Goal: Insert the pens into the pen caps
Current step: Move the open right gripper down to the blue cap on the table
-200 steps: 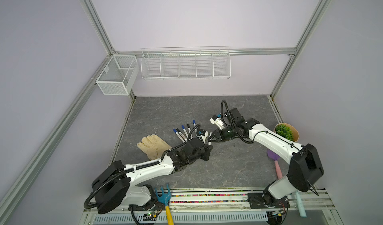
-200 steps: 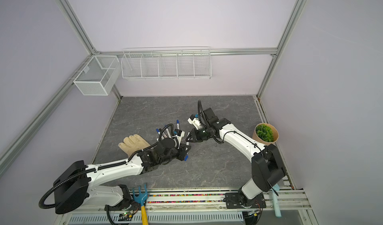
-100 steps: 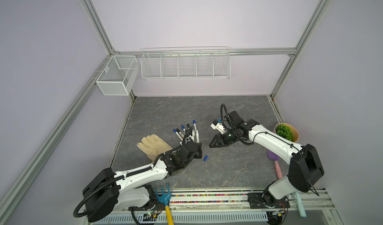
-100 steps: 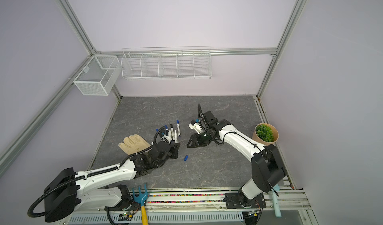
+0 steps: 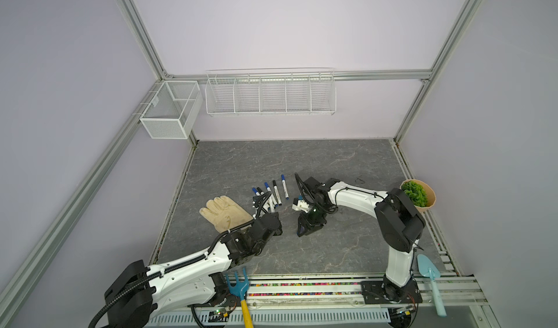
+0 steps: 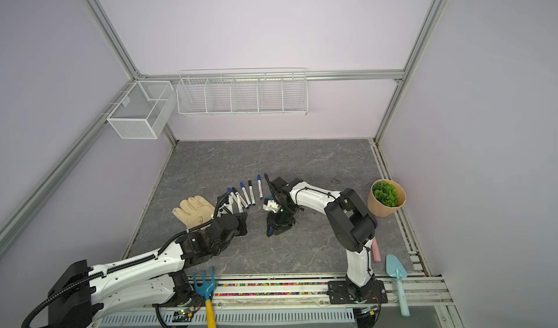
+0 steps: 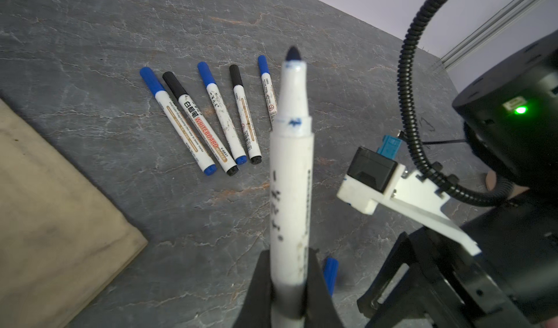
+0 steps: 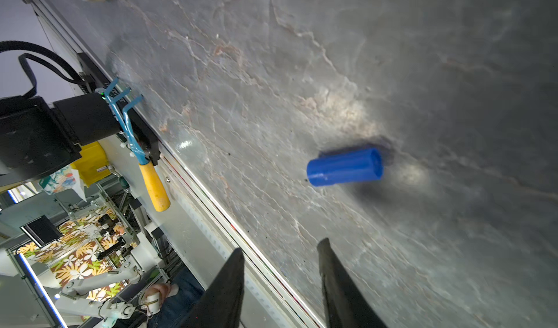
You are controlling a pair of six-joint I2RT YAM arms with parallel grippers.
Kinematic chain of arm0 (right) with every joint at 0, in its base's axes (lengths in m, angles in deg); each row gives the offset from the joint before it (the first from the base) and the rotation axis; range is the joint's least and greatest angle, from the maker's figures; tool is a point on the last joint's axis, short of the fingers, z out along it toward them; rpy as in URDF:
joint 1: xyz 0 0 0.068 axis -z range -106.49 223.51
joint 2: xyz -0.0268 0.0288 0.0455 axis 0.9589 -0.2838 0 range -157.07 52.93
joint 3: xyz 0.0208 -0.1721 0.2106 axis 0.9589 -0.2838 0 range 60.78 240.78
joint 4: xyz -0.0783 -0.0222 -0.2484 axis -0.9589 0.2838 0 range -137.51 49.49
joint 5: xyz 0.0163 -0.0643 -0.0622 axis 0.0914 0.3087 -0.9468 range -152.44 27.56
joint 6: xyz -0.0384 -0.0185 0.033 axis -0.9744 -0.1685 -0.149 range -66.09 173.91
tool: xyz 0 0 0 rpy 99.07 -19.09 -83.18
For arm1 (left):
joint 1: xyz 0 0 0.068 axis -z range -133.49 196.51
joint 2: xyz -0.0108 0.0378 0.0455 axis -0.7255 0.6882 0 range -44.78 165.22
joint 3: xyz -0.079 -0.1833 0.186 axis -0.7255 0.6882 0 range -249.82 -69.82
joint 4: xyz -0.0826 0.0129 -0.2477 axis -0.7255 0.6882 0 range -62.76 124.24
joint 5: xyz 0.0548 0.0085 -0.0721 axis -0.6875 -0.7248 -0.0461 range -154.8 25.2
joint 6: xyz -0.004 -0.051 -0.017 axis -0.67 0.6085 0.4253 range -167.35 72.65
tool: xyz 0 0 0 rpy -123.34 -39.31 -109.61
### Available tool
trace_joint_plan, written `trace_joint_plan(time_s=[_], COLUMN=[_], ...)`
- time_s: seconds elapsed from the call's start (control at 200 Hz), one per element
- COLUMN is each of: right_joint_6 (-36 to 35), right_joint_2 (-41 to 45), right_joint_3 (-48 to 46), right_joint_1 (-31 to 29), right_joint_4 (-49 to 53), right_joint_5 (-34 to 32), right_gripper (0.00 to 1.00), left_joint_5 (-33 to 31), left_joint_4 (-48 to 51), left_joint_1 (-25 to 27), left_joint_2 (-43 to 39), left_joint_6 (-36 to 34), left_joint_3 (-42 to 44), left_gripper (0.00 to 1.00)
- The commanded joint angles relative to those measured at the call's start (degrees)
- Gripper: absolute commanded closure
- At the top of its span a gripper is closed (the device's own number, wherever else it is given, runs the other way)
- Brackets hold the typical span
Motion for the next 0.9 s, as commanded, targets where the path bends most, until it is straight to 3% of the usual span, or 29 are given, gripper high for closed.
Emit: trace_joint_plan(time_s=[0.0, 0.59, 0.725, 0.895], right_joint_6=[-0.91, 1.14, 1.66, 2.14], right_joint_2=[-2.9, -12.47, -13.63, -14.33], right_joint_3=[2.34, 14.57, 16.03, 18.15], right_joint_1=[-0.69, -5.65, -6.67, -6.87], right_joint_4=[2.84, 9.56, 9.77, 9.09], right_joint_5=[-2.98, -17.53, -22.02, -22.47], right_gripper=[0.55, 0.56, 0.57, 0.56], left_joint_5=[-1.99, -3.96, -3.82, -3.93], left_joint_4=[2.78, 10.4, 10.82, 11.2], left_joint_1=[-0.27, -0.27, -0.27, -0.27], left_joint_2=[-2.6, -16.41, -17.59, -16.61], left_joint_6=[1.13, 3.24, 2.86, 1.9], left_joint_3=[1.11, 5.2, 5.3, 4.45], left_gripper=[1.0, 1.0, 1.0, 1.0])
